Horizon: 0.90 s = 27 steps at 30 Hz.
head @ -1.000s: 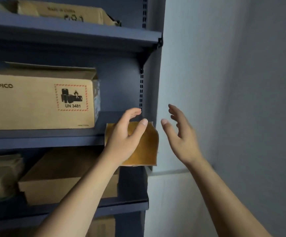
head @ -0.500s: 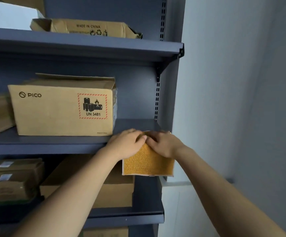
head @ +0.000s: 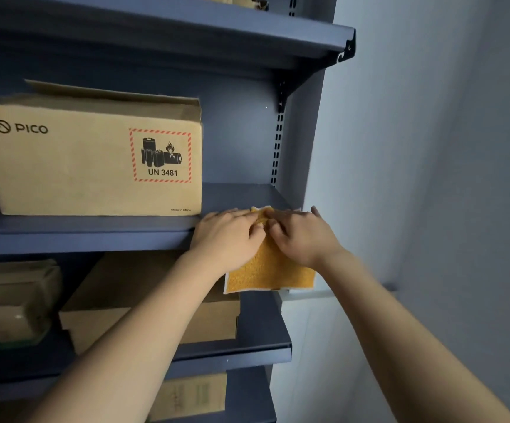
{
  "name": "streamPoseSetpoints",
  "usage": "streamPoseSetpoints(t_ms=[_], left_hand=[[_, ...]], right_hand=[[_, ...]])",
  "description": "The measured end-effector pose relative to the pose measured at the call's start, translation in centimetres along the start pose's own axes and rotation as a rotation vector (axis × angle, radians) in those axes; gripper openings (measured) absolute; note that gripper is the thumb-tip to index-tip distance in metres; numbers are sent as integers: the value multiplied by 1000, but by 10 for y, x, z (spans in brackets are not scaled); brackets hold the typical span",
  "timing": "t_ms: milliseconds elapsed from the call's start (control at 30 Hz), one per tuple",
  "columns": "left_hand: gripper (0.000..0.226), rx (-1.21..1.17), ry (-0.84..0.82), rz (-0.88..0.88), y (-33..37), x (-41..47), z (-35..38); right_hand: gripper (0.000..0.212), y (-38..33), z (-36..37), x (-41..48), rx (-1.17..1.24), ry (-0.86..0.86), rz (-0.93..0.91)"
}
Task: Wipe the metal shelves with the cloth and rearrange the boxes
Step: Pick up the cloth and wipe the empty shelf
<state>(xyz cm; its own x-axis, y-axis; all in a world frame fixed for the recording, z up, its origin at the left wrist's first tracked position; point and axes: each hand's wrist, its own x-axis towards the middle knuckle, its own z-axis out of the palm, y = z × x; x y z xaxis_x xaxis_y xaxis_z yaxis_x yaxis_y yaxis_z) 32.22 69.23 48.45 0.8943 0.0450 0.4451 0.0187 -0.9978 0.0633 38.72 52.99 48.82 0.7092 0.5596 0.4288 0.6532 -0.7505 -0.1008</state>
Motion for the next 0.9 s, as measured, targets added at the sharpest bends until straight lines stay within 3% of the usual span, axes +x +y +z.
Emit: streamPoseSetpoints(t_ms=[267, 400, 567, 767, 900], left_hand=[[39, -187, 365, 111, -13, -40, 21], [36, -290, 514, 142, -12, -78, 30], [36, -409, 532, 155, -5, -127, 41], [41, -494, 472, -29, 28, -175, 64], [42, -493, 406, -110, 50, -215, 104]], right_hand=[[39, -11, 27, -40, 78, 467, -99], [35, -28, 34, -74, 269, 548, -122], [29, -38, 52, -113, 458, 514, -160], [41, -24, 78, -153, 645, 313, -148], [36, -7, 119, -195, 733, 177, -104]])
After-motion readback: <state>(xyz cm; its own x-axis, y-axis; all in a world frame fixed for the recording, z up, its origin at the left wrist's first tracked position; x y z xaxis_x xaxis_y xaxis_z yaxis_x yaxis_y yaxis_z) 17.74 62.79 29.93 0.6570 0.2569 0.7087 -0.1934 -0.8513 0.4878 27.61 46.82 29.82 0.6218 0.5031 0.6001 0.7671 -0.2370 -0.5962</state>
